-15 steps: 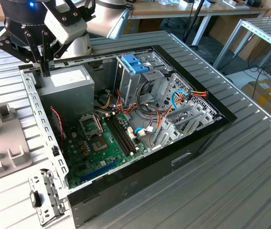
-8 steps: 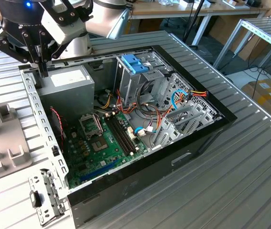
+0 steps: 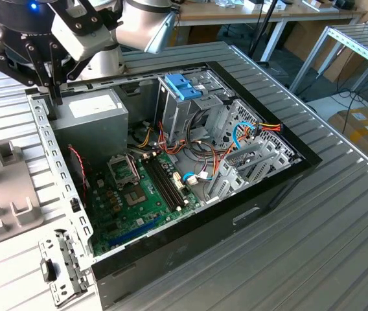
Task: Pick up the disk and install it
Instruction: 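Reach for the disk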
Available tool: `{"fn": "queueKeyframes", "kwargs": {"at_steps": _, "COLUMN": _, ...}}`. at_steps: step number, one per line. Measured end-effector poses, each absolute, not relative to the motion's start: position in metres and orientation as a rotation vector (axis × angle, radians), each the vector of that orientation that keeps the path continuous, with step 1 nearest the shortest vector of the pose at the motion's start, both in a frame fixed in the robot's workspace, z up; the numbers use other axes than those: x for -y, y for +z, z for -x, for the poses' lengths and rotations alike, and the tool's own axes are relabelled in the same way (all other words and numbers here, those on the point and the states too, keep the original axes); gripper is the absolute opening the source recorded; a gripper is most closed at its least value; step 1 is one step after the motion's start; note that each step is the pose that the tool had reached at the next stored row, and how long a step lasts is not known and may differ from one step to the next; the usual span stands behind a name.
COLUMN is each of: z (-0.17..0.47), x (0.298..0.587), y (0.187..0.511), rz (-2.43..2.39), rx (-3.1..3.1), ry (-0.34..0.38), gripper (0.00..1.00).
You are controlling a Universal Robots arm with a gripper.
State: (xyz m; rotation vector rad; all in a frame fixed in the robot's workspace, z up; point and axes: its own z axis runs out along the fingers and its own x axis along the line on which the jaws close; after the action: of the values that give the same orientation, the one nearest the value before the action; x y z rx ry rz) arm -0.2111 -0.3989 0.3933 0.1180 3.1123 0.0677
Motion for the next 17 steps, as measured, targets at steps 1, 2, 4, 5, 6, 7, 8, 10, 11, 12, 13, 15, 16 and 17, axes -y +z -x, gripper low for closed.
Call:
{"fn": "queueKeyframes", "kwargs": {"at_steps": 1, "z": 0.2118, "x": 0.3989, "y": 0.3933, "rz": -0.118, "rx": -3.112, "ry": 0.068, "gripper": 0.11}}
{"fn": "queueKeyframes", "kwargs": {"at_steps": 2, "z": 0.2125, "x": 0.3989, "y": 0.3933, "rz": -0.118, "rx": -3.112, "ry": 0.068, "gripper": 0.11}}
{"fn": "queueKeyframes", "kwargs": {"at_steps": 4, "z": 0.2136, "x": 0.3989, "y": 0.3933, "rz": -0.118, "rx": -3.112, "ry": 0.068, "gripper": 0.11}}
{"fn": "queueKeyframes", "kwargs": {"at_steps": 5, "z": 0.2140, "x": 0.3989, "y": 0.3933, "rz": -0.118, "rx": -3.112, "ry": 0.068, "gripper": 0.11}}
{"fn": "queueKeyframes", "kwargs": {"at_steps": 6, "z": 0.2145, "x": 0.3989, "y": 0.3933, "rz": -0.118, "rx": -3.112, "ry": 0.068, "gripper": 0.11}}
{"fn": "queueKeyframes", "kwargs": {"at_steps": 7, "z": 0.2153, "x": 0.3989, "y": 0.3933, "rz": -0.118, "rx": -3.112, "ry": 0.068, "gripper": 0.11}}
{"fn": "queueKeyframes", "kwargs": {"at_steps": 8, "z": 0.2157, "x": 0.3989, "y": 0.3933, "rz": -0.118, "rx": -3.112, "ry": 0.068, "gripper": 0.11}}
{"fn": "queueKeyframes", "kwargs": {"at_steps": 10, "z": 0.2168, "x": 0.3989, "y": 0.3933, "rz": -0.118, "rx": -3.112, "ry": 0.068, "gripper": 0.11}}
{"fn": "queueKeyframes", "kwargs": {"at_steps": 11, "z": 0.2173, "x": 0.3989, "y": 0.3933, "rz": -0.118, "rx": -3.112, "ry": 0.068, "gripper": 0.11}}
{"fn": "queueKeyframes", "kwargs": {"at_steps": 12, "z": 0.2183, "x": 0.3989, "y": 0.3933, "rz": -0.118, "rx": -3.112, "ry": 0.068, "gripper": 0.11}}
{"fn": "queueKeyframes", "kwargs": {"at_steps": 13, "z": 0.2188, "x": 0.3989, "y": 0.3933, "rz": -0.118, "rx": -3.112, "ry": 0.068, "gripper": 0.11}}
{"fn": "queueKeyframes", "kwargs": {"at_steps": 15, "z": 0.2197, "x": 0.3989, "y": 0.3933, "rz": -0.118, "rx": -3.112, "ry": 0.068, "gripper": 0.11}}
{"fn": "queueKeyframes", "kwargs": {"at_steps": 16, "z": 0.2202, "x": 0.3989, "y": 0.3933, "rz": -0.118, "rx": -3.112, "ry": 0.068, "gripper": 0.11}}
{"fn": "queueKeyframes", "kwargs": {"at_steps": 17, "z": 0.2206, "x": 0.3989, "y": 0.3933, "rz": -0.118, "rx": -3.112, "ry": 0.068, "gripper": 0.11}}
